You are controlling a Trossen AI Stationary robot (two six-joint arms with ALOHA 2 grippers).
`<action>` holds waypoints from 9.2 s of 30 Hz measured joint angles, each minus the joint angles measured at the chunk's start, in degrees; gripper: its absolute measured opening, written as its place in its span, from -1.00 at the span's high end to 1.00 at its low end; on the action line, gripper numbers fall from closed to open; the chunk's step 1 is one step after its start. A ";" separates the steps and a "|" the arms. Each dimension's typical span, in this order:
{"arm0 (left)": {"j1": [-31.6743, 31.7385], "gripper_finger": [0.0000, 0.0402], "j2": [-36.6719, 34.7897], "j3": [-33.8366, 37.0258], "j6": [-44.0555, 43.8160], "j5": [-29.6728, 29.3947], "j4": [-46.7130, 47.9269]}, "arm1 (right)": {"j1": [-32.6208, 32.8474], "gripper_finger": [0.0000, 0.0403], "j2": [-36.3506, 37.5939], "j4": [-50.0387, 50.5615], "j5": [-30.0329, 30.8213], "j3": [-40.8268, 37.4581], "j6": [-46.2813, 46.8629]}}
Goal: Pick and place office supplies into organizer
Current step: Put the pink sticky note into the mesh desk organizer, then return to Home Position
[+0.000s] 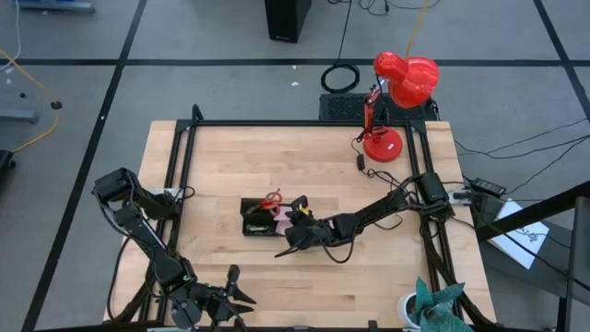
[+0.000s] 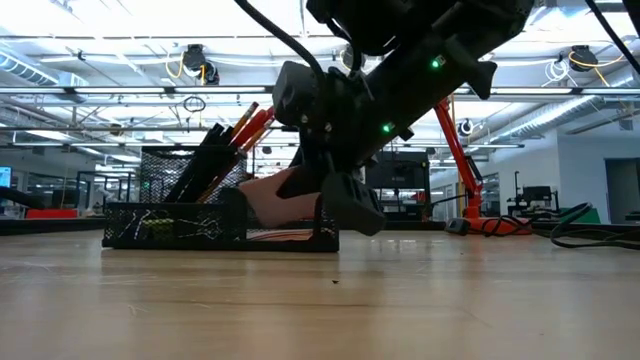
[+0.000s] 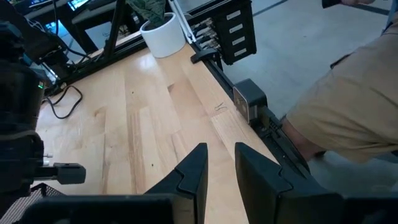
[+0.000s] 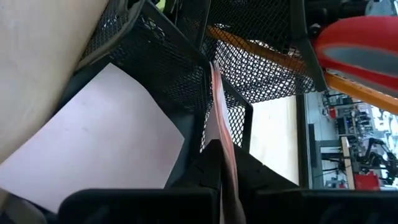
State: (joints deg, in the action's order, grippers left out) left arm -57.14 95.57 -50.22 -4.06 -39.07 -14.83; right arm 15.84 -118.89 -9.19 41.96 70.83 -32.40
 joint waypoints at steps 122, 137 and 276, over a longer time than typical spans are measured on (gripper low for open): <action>41.95 0.99 -77.57 46.10 14.15 25.89 -4.17 | -22.18 1.00 76.06 -44.47 -50.61 -63.51 40.33; 47.98 0.99 -77.69 49.64 17.87 39.07 -4.78 | -24.09 1.00 75.86 -47.17 -54.34 -69.79 35.15; 41.51 0.77 -85.83 49.59 8.27 25.88 9.07 | -23.85 1.00 93.15 -24.42 -48.00 -69.96 39.22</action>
State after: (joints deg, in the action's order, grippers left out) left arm -15.64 9.74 -0.62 4.21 -13.19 -5.76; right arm -8.01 -25.74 -33.61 -6.04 0.87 6.81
